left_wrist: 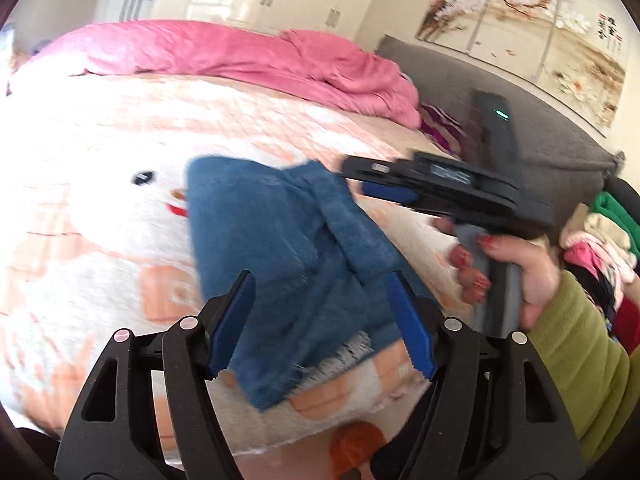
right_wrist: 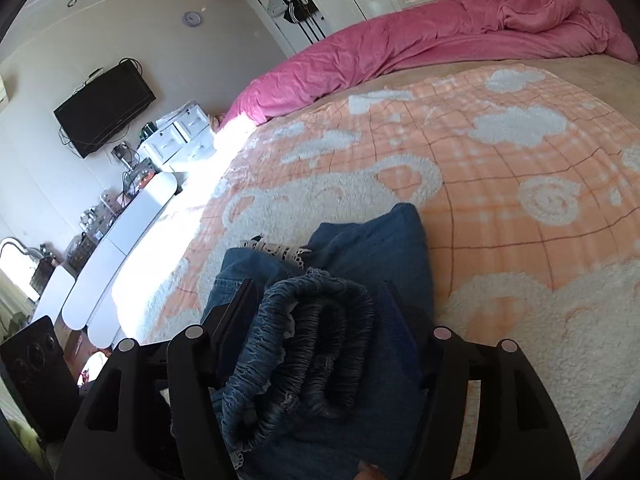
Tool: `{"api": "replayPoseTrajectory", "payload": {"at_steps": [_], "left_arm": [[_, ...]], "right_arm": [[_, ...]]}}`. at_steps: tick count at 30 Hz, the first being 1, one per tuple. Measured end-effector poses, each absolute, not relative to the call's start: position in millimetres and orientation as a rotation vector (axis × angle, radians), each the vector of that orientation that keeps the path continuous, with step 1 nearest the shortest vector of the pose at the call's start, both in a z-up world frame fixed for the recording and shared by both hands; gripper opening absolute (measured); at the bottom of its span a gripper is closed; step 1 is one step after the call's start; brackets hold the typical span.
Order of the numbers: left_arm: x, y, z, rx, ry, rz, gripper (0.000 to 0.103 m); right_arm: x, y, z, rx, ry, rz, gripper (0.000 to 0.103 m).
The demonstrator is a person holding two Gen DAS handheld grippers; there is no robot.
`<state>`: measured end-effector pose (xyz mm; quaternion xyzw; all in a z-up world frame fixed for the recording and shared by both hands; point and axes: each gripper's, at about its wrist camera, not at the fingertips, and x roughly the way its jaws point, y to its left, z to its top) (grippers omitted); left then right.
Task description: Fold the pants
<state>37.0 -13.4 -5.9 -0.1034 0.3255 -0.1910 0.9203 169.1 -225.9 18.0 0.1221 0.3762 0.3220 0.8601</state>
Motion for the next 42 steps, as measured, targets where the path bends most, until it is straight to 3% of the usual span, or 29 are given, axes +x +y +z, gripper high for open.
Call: {"api": "replayPoseTrajectory", "payload": {"at_steps": [3,14,23,26,30,34,35,37,42], "left_arm": [[41,-6,-4,-0.21,0.684,-0.335,0.065],[54,-5,14,-0.14,0.72,-0.229,0.081],[83,6,11,-0.147,0.811,-0.157,0.081],[103,19,10,-0.191,0.839,-0.155,0.081],[133,28,5,-0.226,0.92,-0.147,0.08],[147,28,-3,-0.255,0.933,-0.188,0.069],[147,27,-7,-0.25,0.929,-0.191,0.068],[149,25,-18,-0.229,0.938,-0.176,0.066],[154,28,-31,-0.214,0.958,-0.149,0.068]], "right_arm": [[167,-233,24,0.218,0.767,0.649,0.062],[123,-248,44,0.088,0.659,0.59,0.079],[44,-201,47,-0.243,0.582,0.782,0.079],[26,-176,38,-0.349,0.571,0.83,0.07],[21,-151,32,-0.433,0.56,0.857,0.068],[29,-124,15,-0.532,0.579,0.851,0.068],[30,-119,9,-0.549,0.591,0.851,0.065],[31,-113,-3,-0.533,0.659,0.935,0.017],[25,-107,-15,-0.565,0.681,0.958,0.017]]}}
